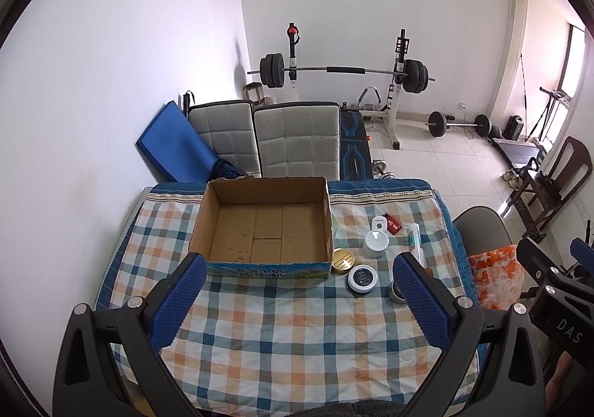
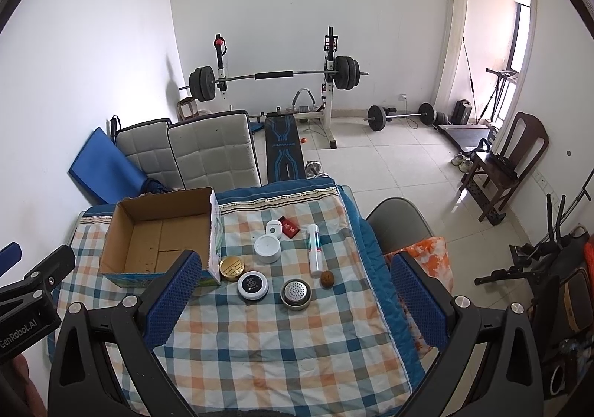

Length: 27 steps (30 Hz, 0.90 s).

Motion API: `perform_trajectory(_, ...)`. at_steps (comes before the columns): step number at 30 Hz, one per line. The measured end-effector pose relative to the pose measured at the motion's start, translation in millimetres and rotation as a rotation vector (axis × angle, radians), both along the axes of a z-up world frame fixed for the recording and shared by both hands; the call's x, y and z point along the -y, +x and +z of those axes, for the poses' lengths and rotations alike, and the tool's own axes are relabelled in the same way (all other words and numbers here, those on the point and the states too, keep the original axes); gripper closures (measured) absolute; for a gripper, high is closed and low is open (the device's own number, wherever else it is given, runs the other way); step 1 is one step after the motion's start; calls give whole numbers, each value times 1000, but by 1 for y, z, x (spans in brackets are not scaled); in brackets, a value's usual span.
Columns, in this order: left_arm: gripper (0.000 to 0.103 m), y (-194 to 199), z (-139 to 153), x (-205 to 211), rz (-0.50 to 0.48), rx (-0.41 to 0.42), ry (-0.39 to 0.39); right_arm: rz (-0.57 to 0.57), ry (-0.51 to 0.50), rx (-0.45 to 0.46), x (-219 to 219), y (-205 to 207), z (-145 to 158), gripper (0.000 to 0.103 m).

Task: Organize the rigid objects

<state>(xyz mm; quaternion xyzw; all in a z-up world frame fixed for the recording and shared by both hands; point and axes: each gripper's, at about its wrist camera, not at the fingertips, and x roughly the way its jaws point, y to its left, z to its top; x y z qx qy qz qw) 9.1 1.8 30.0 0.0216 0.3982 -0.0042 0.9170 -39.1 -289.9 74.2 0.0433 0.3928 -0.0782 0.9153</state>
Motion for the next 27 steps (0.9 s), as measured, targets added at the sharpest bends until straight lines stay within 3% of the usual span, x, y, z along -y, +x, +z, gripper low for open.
perform_trajectory(27,0,13,-3,5,1,-7,-1,-16,21,-17,8,5,-5,0)
